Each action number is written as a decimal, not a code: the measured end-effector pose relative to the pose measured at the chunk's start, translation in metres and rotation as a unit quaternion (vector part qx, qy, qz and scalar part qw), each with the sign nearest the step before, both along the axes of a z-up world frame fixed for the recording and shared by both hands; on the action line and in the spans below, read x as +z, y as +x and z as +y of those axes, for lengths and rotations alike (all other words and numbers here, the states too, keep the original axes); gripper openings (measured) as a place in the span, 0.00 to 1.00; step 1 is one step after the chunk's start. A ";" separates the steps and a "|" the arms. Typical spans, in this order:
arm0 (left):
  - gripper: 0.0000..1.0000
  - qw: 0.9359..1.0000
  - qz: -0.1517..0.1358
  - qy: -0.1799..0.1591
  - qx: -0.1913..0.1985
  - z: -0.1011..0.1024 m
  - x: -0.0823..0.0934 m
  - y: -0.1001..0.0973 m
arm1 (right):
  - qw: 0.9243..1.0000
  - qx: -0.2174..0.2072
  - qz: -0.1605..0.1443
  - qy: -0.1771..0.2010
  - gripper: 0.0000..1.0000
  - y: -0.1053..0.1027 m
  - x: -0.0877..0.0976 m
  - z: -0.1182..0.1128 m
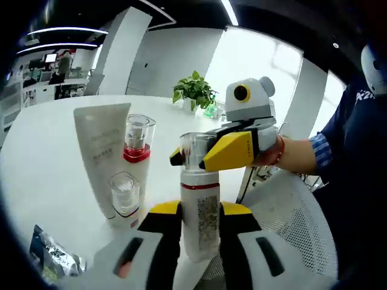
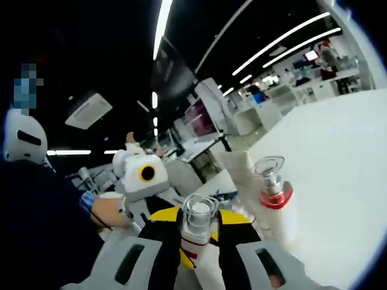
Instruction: Arrange the skincare products in the storage area until every visible bottle or jar stands upright without overlapping.
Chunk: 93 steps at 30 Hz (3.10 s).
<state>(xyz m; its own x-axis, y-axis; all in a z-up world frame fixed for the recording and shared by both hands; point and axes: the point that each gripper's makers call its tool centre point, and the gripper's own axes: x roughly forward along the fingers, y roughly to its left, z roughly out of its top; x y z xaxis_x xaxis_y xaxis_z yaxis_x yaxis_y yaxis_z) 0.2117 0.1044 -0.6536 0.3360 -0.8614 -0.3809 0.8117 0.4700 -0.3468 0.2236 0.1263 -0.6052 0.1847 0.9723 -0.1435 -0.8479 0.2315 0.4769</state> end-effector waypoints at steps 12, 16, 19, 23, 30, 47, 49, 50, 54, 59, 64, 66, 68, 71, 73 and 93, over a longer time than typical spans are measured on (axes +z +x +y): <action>0.15 0.993 0.036 0.098 0.059 0.026 -0.041 0.017 | 0.970 -0.116 -0.102 -0.189 0.15 0.031 -0.043 -0.010; 0.16 0.991 0.021 0.115 0.062 0.027 -0.045 0.018 | 0.958 -0.177 -0.105 -0.201 0.16 0.043 -0.050 -0.011; 0.16 0.989 0.018 0.135 0.065 0.031 -0.050 0.019 | 0.940 -0.201 -0.125 -0.244 0.16 0.048 -0.066 -0.015; 0.15 0.987 0.019 0.145 0.068 0.033 -0.053 0.020 | 0.925 -0.205 -0.176 -0.267 0.16 0.050 -0.068 -0.011; 0.15 0.985 0.013 0.153 0.074 0.036 -0.054 0.021 | 0.927 -0.215 -0.168 -0.257 0.17 0.055 -0.069 -0.014; 0.20 0.972 -0.015 0.216 0.093 0.056 -0.065 0.035 | 0.930 -0.127 -0.133 -0.319 0.22 0.039 -0.105 -0.039; 0.21 0.971 -0.017 0.217 0.097 0.058 -0.067 0.040 | 0.930 -0.110 -0.139 -0.323 0.24 0.034 -0.107 -0.035; 0.21 0.971 -0.013 0.218 0.100 0.059 -0.068 0.042 | 0.928 -0.112 -0.141 -0.327 0.24 0.035 -0.108 -0.034; 0.21 0.969 -0.005 0.223 0.109 0.063 -0.070 0.051 | 0.925 -0.110 -0.143 -0.333 0.10 0.035 -0.112 -0.030; 0.22 0.967 -0.007 0.229 0.111 0.063 -0.069 0.059 | 0.916 -0.116 -0.163 -0.348 0.03 0.041 -0.114 -0.024; 0.22 0.967 -0.016 0.227 0.111 0.059 -0.068 0.063 | 0.914 -0.119 -0.167 -0.349 0.03 0.043 -0.114 -0.024; 0.21 0.967 -0.017 0.229 0.112 0.057 -0.070 0.063 | 0.913 -0.120 -0.170 -0.351 0.03 0.044 -0.115 -0.025; 0.21 0.967 -0.022 0.230 0.111 0.055 -0.071 0.063 | 0.912 -0.120 -0.172 -0.353 0.02 0.045 -0.115 -0.026; 0.21 0.966 -0.023 0.231 0.109 0.052 -0.073 0.063 | 0.912 -0.120 -0.172 -0.353 0.02 0.046 -0.115 -0.026; 0.21 0.967 -0.022 0.231 0.107 0.052 -0.075 0.063 | 0.912 -0.118 -0.174 -0.352 0.02 0.045 -0.115 -0.025; 0.23 0.967 -0.021 0.226 0.115 0.049 -0.078 0.064 | 0.907 -0.112 -0.190 -0.360 0.03 0.047 -0.115 -0.027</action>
<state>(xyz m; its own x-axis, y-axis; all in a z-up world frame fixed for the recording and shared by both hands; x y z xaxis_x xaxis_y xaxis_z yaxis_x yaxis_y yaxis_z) 0.2755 0.1532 -0.7313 0.5224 -0.5105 -0.6830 0.6759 0.7362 -0.0333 0.2703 0.0992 -0.7198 0.5345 0.5844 -0.6106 -0.8128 0.5536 -0.1816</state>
